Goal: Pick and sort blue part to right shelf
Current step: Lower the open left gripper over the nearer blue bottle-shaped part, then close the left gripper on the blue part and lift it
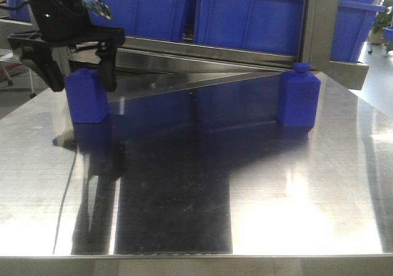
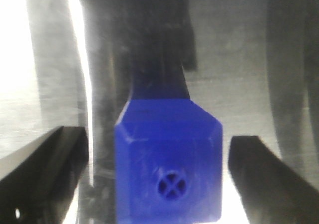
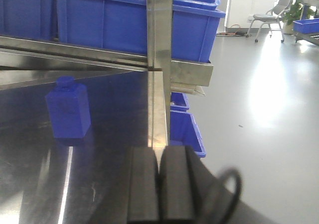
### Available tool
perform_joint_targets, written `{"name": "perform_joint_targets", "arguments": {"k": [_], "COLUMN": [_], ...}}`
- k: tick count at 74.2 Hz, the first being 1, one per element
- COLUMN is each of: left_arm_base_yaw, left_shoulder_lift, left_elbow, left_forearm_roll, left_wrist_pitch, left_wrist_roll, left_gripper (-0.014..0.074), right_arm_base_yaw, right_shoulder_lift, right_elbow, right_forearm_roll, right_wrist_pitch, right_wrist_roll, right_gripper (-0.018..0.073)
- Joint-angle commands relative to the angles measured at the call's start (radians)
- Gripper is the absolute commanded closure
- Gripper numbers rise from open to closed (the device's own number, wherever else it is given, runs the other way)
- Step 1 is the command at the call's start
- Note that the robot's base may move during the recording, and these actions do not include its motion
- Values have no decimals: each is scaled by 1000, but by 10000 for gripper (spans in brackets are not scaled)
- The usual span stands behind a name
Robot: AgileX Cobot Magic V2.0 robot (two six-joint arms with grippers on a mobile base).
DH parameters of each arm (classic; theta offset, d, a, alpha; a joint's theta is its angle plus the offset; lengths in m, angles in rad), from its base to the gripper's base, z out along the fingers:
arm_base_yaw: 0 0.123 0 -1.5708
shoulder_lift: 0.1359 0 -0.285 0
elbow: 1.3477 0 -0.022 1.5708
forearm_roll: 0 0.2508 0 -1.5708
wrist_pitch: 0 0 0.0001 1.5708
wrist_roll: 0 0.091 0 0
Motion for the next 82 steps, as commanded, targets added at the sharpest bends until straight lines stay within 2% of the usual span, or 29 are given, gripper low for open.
{"name": "perform_joint_targets", "arguments": {"k": [1,12,19,26,36,48,61,82], "left_arm_base_yaw": [-1,-1,-1,-1,-1,-1,-1,-3], "left_shoulder_lift": [-51,-49,-49,-49,-49,-49,-100,-319], "left_elbow": [-31,-31,-31,-31,-31,-56,-87,-74], "left_forearm_roll": [-12,-10,-10,-10,20,97,93,99], "left_wrist_pitch": [-4,0,0,5,13,63,97,121], "left_wrist_roll": [8,8,8,8,11,11,28,103], "left_gripper": [-24,13,89,206,296,302,302,302], "right_arm_base_yaw": [0,0,0,0,0,0,0,0], "right_shoulder_lift": [-19,-19,-19,-19,-19,-19,-19,-19], "right_elbow": [-22,-22,-22,-22,-22,-22,-22,-22], "right_forearm_roll": [-7,-7,-7,-7,-7,-7,-7,-7], "right_wrist_pitch": [-90,-90,-90,-90,-90,-90,-90,-75], "right_wrist_roll": [-5,-5,-5,-5,-5,-5,-5,-5], "right_gripper": [502,502,502,502,502,502,502,502]}}
